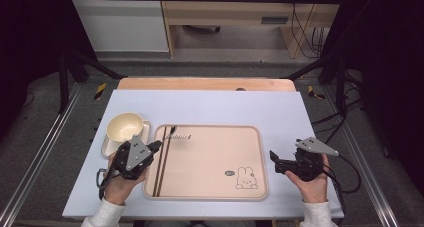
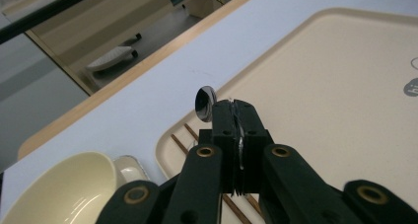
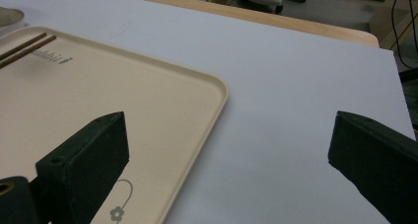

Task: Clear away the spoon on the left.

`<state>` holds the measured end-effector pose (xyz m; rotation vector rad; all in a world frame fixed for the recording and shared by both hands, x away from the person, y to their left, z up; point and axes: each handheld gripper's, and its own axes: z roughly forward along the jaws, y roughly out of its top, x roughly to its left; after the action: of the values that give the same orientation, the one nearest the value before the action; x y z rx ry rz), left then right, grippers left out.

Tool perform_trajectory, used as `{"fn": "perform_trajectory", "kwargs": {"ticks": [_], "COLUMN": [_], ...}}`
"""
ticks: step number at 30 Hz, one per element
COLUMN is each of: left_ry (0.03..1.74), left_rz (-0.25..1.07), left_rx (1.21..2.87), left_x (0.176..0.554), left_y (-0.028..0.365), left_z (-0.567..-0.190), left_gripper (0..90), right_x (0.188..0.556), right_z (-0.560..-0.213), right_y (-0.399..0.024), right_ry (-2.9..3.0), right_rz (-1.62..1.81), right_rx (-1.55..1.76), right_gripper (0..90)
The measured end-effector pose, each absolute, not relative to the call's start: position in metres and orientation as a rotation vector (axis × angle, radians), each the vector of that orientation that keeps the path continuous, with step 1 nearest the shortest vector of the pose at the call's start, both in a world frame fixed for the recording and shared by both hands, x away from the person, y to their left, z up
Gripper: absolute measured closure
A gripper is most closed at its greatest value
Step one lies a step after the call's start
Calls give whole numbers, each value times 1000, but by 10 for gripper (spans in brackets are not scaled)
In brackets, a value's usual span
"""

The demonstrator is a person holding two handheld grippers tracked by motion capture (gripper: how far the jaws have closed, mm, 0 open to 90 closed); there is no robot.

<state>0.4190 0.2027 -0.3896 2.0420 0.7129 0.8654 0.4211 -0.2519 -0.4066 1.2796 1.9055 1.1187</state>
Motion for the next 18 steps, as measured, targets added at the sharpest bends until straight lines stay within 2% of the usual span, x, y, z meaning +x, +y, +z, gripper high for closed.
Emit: {"fn": "perform_trajectory", "kwargs": {"ticks": [18], "left_ry": [673], "left_rz": [866], "left_rx": [2163], "left_x": [431], "left_y": [173], "left_z": [-417], "left_gripper": [888], "right_x": [422], "right_z": [-408], "right_y": [-250], "right_ry": [1917], "right_rz": [1114], "right_rx": [1281], "right_gripper": [22]}}
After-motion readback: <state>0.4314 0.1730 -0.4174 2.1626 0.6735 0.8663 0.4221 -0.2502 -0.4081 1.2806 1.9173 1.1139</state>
